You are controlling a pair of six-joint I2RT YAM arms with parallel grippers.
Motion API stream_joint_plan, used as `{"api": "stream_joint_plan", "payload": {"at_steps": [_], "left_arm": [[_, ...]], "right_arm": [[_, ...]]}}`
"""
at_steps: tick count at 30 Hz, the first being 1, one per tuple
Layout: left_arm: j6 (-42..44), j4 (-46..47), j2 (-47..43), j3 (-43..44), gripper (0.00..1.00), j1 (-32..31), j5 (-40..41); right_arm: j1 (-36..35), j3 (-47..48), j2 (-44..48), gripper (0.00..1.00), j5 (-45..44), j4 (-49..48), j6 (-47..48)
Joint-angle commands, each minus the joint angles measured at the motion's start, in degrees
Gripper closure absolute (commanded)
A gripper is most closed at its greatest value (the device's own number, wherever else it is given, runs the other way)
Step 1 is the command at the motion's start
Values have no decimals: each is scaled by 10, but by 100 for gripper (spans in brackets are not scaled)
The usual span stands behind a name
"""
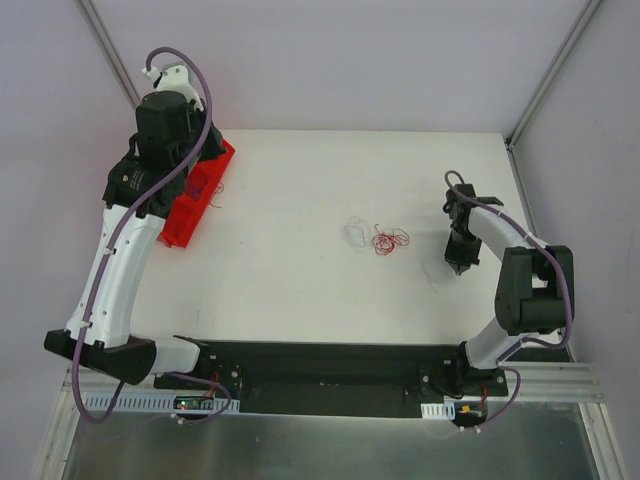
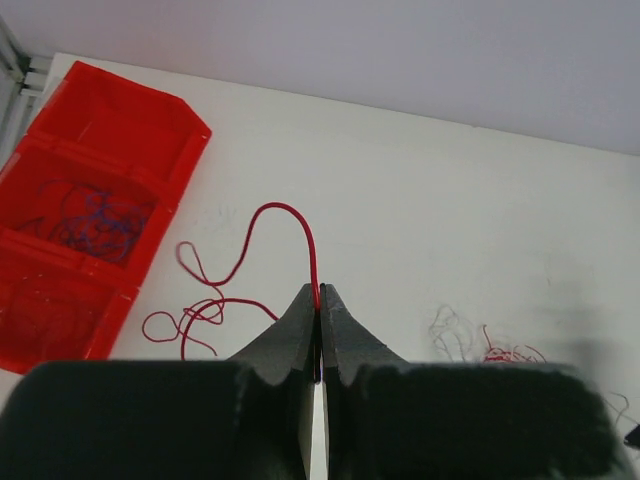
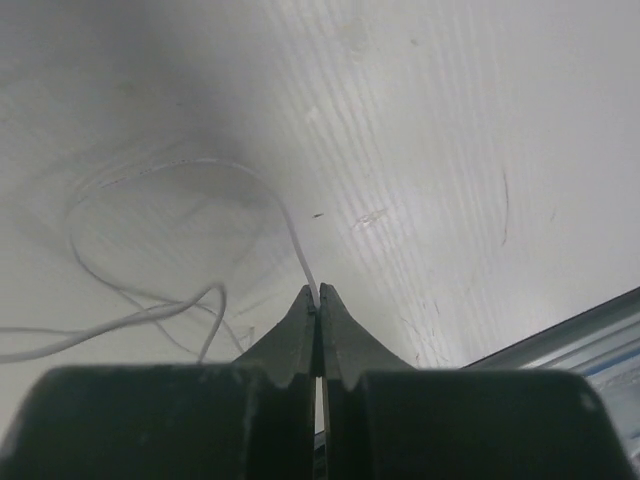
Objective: Untangle the cables
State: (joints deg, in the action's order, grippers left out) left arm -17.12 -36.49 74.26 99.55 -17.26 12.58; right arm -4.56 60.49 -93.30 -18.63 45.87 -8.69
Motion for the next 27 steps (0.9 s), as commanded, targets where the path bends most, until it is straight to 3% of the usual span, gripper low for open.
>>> {"api": "stream_joint_plan", "payload": {"at_steps": [1,7,15,19,27], "left_arm": [[-12,-13,32,35,100,0,-78],[-40,-42,56,-29,100,12,-80],[-54,-66,113,-149,100,38,-207],[-40,-90,176,-140,100,42,-229],[-2,-100,300,-66,86,40,-248]], "right_arm": [[-18,47,21,99,72,1,54],[-57,68,37,98,118,-2,71],[-64,60,31,98,151,-9,77],[-63,55,36,98,162,-14,78],[-65,53,36,98,171,-16,81]]}}
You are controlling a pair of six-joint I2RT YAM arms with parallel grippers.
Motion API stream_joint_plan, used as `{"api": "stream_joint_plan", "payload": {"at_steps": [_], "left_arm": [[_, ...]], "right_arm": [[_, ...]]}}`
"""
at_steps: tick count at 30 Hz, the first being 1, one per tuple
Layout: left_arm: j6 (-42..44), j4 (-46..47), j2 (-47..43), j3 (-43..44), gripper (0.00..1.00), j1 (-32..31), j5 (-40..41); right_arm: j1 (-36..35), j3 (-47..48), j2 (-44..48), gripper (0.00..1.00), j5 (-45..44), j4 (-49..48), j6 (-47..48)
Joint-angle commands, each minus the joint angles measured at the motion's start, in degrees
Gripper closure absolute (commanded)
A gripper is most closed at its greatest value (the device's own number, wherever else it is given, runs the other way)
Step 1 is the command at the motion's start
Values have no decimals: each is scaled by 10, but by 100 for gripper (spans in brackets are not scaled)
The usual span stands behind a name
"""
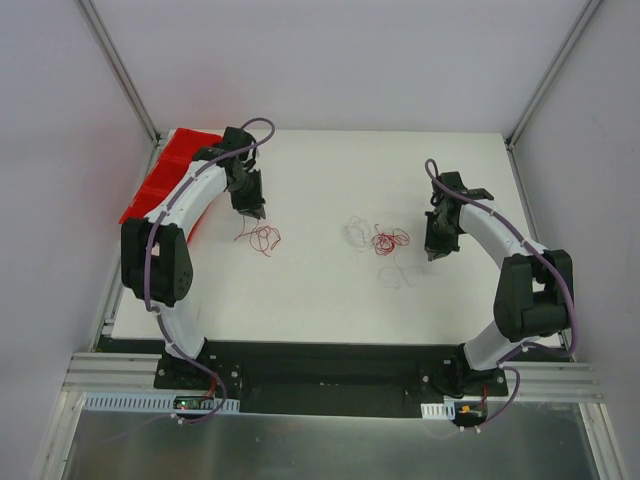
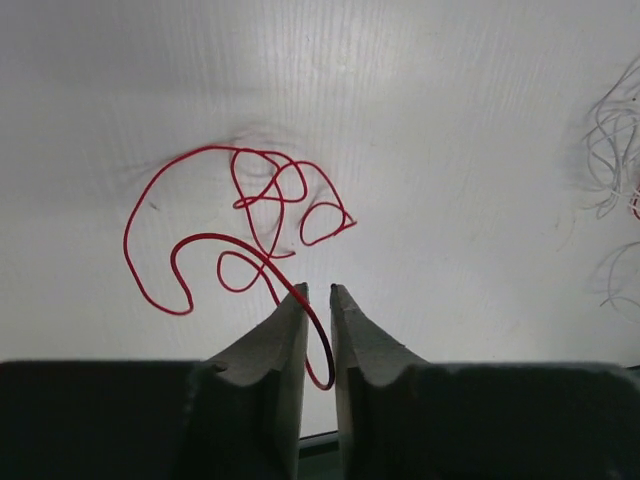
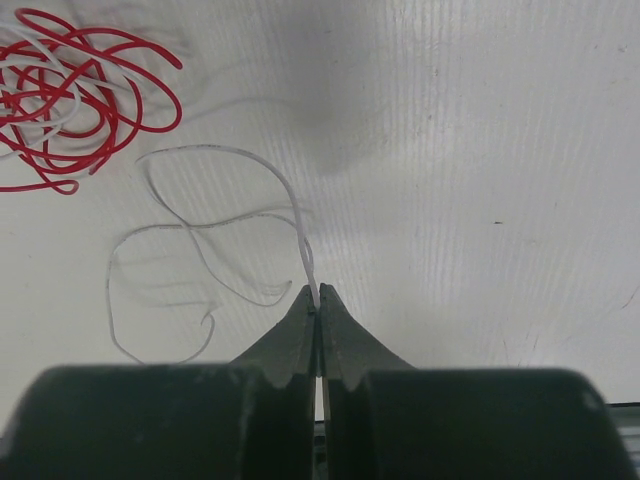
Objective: Untangle the cables
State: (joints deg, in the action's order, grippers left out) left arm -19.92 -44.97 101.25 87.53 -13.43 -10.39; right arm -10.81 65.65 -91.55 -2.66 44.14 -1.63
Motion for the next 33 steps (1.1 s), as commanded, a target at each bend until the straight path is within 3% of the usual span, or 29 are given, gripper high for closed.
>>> {"api": "stream_joint_plan", "payload": {"at_steps": [1,3,10,14,25,29,31,33], "left_arm": [[30,-14,39,61,79,0,-19],[49,-16,64,80,61,-7,-20],[78,-44,118,86,20,-46,-21],[102,-67,148,89,15,-75,51],[125,-66,164,128,19,-95,133],[151,-68,146,141,13,-94,142],[156,-63,126,134,1,-94,155],[167,-57,125,129,1,-92,169]], "right_arm": [[-2,1,19,98,11,1,11],[-2,-1,17,98,15,0,12],[-2,-10,23,98,20,-9,11],[-3,-13,24,99,49,-16,12],[-2,-22,28,99,65,-23,8],[-3,-31,37,99,70,-27,7],[-2,-32,40,100,71,-27,6],[-2,-35,42,99,70,-28,5]]}}
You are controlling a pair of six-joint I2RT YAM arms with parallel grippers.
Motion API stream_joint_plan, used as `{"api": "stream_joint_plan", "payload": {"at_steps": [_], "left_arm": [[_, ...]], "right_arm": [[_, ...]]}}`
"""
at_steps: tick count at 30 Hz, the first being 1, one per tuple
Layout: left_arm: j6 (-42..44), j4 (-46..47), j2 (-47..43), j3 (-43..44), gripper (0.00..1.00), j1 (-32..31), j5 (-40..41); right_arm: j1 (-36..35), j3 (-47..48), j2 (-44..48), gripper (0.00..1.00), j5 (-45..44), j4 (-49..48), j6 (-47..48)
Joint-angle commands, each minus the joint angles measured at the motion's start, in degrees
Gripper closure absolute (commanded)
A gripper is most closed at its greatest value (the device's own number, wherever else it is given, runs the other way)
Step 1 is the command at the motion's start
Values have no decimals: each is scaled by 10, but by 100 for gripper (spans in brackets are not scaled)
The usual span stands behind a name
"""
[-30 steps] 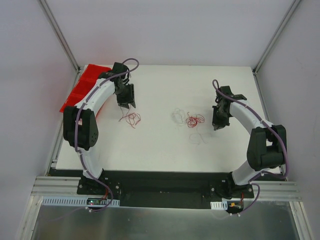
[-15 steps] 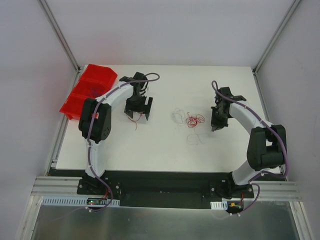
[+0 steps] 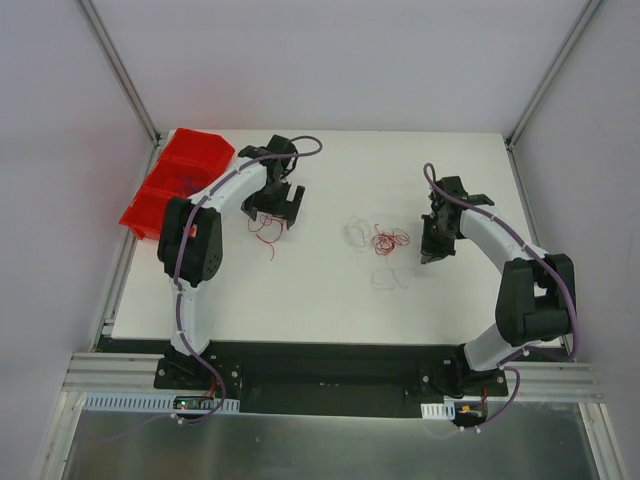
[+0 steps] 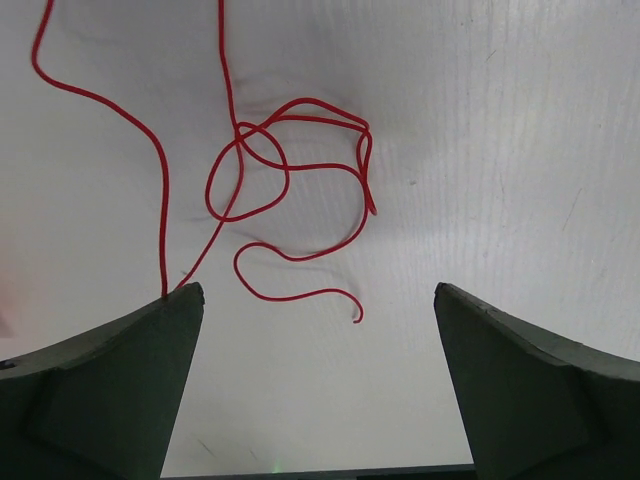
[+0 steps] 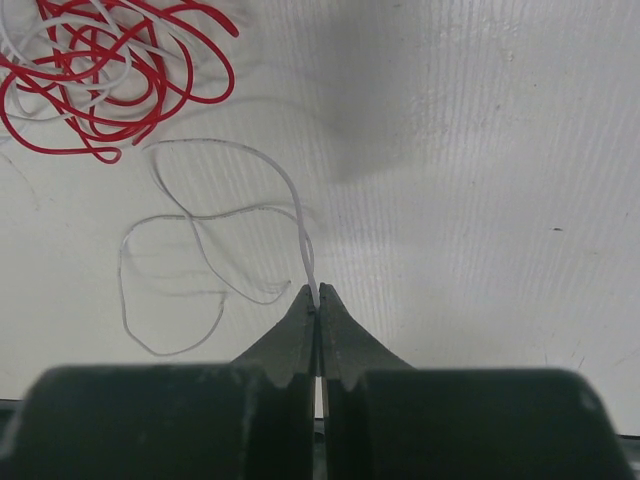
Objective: Untangle the cables
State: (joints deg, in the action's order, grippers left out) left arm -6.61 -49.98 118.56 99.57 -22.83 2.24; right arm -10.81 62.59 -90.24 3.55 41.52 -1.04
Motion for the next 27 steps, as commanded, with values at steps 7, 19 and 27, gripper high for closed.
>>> {"api": "stream_joint_plan", "payload": {"at_steps": [7,19,27], "left_arm": [[47,-5,-41,42,3,16,53],[40,-20,17,72,2,61,-115],[35,-14,90,101,9,35,-68]], "right_arm": [[-2,-1,34,99,12,1,-4],[-3,-2,39,99,16,1,-5],[-5,-12,43,99,22,-2,-7]]}}
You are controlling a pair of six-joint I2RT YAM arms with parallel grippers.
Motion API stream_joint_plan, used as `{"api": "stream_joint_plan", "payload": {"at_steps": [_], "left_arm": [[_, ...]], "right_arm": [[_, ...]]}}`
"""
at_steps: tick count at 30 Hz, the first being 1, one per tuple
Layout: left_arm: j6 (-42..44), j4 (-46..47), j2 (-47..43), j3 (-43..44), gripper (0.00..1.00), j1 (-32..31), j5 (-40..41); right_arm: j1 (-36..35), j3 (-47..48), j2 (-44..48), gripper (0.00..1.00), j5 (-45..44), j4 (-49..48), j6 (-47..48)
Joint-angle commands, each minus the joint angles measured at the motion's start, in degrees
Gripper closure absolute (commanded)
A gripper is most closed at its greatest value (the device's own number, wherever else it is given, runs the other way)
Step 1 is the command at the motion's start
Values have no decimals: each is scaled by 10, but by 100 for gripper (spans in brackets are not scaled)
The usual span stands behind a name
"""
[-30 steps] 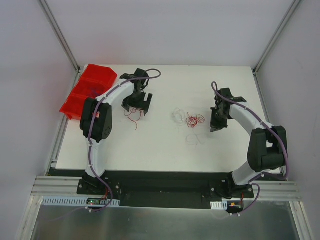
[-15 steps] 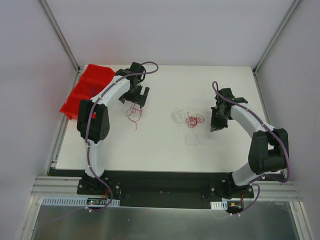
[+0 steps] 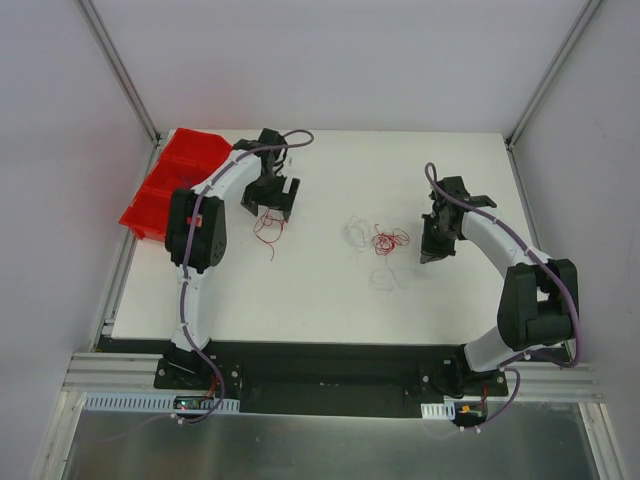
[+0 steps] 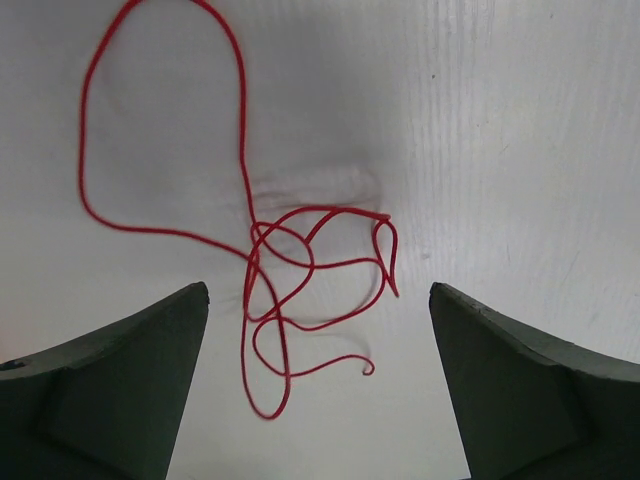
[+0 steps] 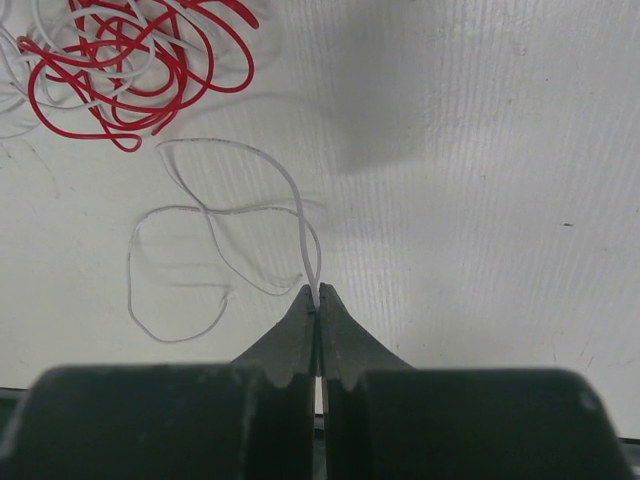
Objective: Untangle the cables
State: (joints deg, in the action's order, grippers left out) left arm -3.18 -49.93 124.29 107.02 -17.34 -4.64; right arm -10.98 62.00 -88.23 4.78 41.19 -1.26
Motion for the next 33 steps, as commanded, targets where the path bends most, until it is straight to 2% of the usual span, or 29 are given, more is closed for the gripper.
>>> {"api": "stream_joint_plan", "payload": {"at_steps": [1,4,6,9,11,14,20,23,26,29,33], "left_arm": [[-3,-13,42,28,10,-23,-1],[-9,-13,54,28,21,-29,14],[-15,-12,46,19,38,-30,34],[-17,-13,24,6,73,-30,76],[-19,-11,-3,-1,86,-30,94],[-30,-13,-65,-19,100,-19,107],[-87,-4,-212,-96,100,63,91],[-150,-1,-272,-134,100,145,47],[-233,14,-319,-160,100,223,-32],[-300,26,-331,-160,100,273,-96],[-387,27,-299,-148,100,338,-154]], "right_arm": [[-4,-7,24,100,10,1,-5],[-4,-11,30,99,12,-1,-7],[-4,-13,32,99,11,-1,-5],[-5,-15,34,99,12,-4,-5],[-5,-14,31,100,14,-6,-4],[-4,-12,29,99,21,-8,-3],[-9,-7,24,99,31,-17,-1],[-11,-8,24,99,35,-20,3],[-11,-13,24,100,44,-26,6],[-12,-14,19,99,53,-34,5],[-14,-14,11,99,68,-42,-1]]}}
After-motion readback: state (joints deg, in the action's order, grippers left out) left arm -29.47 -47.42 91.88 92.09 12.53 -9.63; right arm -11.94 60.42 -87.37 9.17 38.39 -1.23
